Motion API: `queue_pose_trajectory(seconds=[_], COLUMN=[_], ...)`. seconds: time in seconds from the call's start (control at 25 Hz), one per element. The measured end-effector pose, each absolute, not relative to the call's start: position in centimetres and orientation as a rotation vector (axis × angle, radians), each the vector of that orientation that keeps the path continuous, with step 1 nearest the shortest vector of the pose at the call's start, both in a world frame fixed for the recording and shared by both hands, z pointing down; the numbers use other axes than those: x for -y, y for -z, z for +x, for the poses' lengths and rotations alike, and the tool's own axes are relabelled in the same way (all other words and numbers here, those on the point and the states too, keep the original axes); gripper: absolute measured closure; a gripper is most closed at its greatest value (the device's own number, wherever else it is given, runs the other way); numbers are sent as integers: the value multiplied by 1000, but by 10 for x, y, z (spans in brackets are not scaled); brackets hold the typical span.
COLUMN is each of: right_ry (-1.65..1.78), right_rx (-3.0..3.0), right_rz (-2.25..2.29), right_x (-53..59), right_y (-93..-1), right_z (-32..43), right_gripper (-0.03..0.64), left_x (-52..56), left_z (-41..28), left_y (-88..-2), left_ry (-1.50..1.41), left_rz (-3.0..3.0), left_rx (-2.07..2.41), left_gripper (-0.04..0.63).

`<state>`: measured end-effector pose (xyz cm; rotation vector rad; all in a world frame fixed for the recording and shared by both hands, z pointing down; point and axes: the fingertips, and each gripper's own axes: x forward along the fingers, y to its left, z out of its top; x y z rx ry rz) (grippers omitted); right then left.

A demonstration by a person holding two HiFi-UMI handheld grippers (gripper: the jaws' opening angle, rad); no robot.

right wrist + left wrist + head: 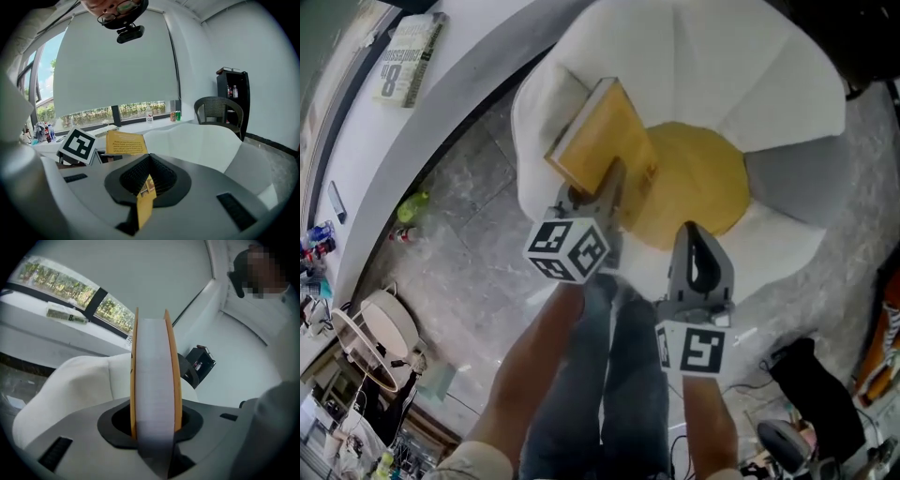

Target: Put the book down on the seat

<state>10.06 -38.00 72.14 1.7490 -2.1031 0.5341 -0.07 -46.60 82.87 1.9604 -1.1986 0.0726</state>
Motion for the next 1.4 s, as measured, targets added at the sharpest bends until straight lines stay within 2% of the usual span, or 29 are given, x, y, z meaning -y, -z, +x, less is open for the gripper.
queue_pose_trajectory(seconds=[0.6,1.12,1.4], right_ry=[-540,-583,-576], right_rx=[2099,2068,2060], right_rz=[1713,1707,1709], right_x=[423,424,426], right_y=[-773,-791,-790], right_z=[76,62,56], right_gripper=[614,614,614], left_x=[510,517,515], left_z=[1,-9,-17], left_y=[-927,-960,-962], left_ry=[121,29,11], left_rz=[1895,1872,1808], left_rx=[1001,1020,1070], left_gripper=[445,442,370])
